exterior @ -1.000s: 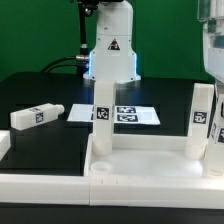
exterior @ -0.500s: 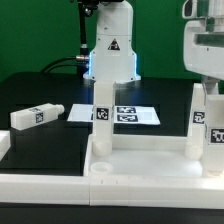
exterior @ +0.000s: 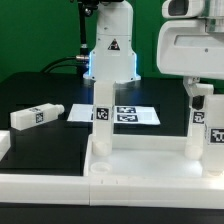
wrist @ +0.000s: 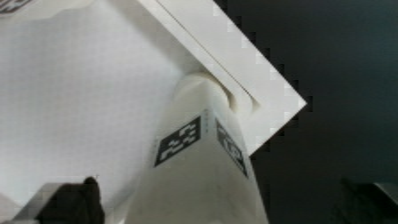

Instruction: Assemble desk

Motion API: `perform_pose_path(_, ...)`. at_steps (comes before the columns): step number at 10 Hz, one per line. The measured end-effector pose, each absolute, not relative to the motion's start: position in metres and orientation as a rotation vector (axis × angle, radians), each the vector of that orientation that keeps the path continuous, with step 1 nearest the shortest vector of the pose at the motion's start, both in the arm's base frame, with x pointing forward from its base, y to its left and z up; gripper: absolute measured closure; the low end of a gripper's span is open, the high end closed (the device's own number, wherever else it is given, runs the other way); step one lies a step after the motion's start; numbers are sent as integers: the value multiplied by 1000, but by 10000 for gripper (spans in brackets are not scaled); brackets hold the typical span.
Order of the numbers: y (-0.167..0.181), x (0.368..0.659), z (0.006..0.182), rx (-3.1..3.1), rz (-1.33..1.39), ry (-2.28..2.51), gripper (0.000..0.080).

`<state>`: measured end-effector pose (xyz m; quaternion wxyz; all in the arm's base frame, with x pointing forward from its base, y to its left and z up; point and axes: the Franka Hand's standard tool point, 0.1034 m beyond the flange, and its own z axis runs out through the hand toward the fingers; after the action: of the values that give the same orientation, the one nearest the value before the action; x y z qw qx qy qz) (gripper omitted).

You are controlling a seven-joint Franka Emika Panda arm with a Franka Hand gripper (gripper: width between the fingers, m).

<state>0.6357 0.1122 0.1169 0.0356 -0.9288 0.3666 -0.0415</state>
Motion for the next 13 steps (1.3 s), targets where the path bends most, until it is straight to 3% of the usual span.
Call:
perform_pose_path(2,110,640,119,-3060,-167,491,150)
perform_pose_path(3,110,640,119,-3046,-165,557,177)
perform_pose_path(5,110,640,119,-3038,-165,598,456)
perform_pose_path(6,110,640,119,-3006,-161,722,515)
perform_pose_path(9,108,639,119,-2821,-139,1241,515)
perform_pose_path(13,120,638,116,-2123,-97,2167,515)
